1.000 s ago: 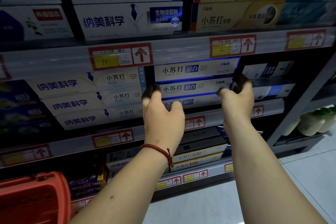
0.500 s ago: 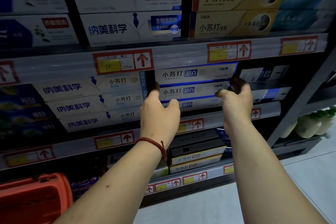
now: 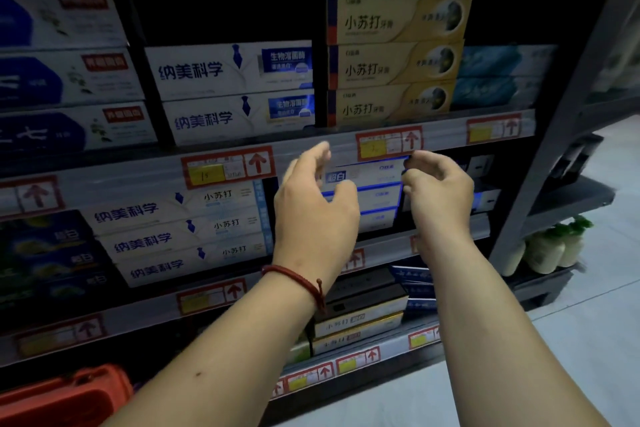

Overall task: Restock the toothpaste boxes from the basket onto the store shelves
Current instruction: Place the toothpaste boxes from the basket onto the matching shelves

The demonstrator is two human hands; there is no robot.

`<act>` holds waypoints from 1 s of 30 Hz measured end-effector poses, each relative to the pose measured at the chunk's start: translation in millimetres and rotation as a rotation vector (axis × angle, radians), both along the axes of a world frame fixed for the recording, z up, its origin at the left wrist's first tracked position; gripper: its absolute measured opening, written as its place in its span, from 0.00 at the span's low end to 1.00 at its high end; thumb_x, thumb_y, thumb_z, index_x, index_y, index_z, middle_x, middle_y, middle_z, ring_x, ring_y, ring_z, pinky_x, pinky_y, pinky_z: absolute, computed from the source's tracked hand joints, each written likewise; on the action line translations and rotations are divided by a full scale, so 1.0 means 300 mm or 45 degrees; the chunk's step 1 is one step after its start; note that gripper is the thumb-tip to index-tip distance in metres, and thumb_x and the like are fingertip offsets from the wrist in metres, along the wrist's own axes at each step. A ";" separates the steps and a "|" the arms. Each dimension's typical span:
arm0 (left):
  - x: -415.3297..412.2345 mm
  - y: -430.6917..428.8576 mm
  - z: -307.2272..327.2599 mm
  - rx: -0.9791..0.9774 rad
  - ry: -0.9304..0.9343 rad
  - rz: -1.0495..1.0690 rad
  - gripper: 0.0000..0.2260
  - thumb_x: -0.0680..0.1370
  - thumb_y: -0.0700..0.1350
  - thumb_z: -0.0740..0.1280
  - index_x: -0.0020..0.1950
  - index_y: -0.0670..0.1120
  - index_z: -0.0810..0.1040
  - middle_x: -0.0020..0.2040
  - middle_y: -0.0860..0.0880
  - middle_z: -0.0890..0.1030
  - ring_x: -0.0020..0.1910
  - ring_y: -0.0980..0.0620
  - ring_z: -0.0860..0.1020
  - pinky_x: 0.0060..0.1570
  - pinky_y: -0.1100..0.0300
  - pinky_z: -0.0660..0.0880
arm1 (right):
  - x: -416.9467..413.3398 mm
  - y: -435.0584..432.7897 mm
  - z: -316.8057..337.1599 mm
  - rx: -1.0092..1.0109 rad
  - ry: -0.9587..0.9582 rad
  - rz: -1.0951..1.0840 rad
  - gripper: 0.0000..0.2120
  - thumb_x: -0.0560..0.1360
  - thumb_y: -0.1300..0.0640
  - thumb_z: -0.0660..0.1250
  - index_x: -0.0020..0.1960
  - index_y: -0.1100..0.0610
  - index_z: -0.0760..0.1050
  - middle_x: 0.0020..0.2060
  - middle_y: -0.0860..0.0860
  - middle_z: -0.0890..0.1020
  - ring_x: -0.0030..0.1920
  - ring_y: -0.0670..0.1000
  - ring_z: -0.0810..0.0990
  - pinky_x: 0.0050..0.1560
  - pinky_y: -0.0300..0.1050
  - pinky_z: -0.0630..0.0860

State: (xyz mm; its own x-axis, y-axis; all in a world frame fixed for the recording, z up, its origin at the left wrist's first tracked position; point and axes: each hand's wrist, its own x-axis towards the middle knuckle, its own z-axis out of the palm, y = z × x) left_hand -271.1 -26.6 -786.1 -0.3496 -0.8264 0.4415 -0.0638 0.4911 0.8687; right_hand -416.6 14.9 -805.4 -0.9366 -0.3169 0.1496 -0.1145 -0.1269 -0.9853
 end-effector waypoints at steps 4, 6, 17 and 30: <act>-0.034 -0.036 0.089 -0.072 0.010 0.013 0.25 0.79 0.40 0.65 0.77 0.47 0.69 0.73 0.51 0.72 0.71 0.54 0.71 0.73 0.54 0.69 | 0.026 0.036 0.106 -0.085 0.067 0.041 0.16 0.77 0.66 0.67 0.61 0.51 0.79 0.53 0.45 0.84 0.55 0.45 0.82 0.57 0.45 0.80; -0.051 -0.052 0.128 -0.095 -0.024 0.021 0.26 0.79 0.41 0.65 0.78 0.46 0.67 0.75 0.50 0.70 0.74 0.52 0.69 0.74 0.51 0.68 | 0.040 0.048 0.144 -0.105 0.110 0.066 0.18 0.78 0.66 0.67 0.64 0.51 0.78 0.56 0.46 0.83 0.56 0.44 0.81 0.59 0.42 0.78; -0.117 -0.087 0.256 -0.046 -0.359 0.008 0.20 0.80 0.44 0.63 0.73 0.46 0.73 0.59 0.51 0.79 0.54 0.45 0.81 0.49 0.57 0.78 | -0.116 -0.007 0.286 0.166 0.305 -0.065 0.29 0.75 0.58 0.67 0.75 0.51 0.68 0.66 0.50 0.76 0.62 0.53 0.77 0.60 0.54 0.78; -0.161 -0.104 0.226 -0.059 -0.289 0.075 0.16 0.79 0.42 0.65 0.67 0.43 0.77 0.48 0.52 0.78 0.50 0.43 0.81 0.44 0.55 0.80 | -0.252 -0.052 0.310 0.219 0.099 0.022 0.27 0.72 0.56 0.70 0.71 0.56 0.70 0.65 0.55 0.77 0.62 0.58 0.76 0.60 0.56 0.75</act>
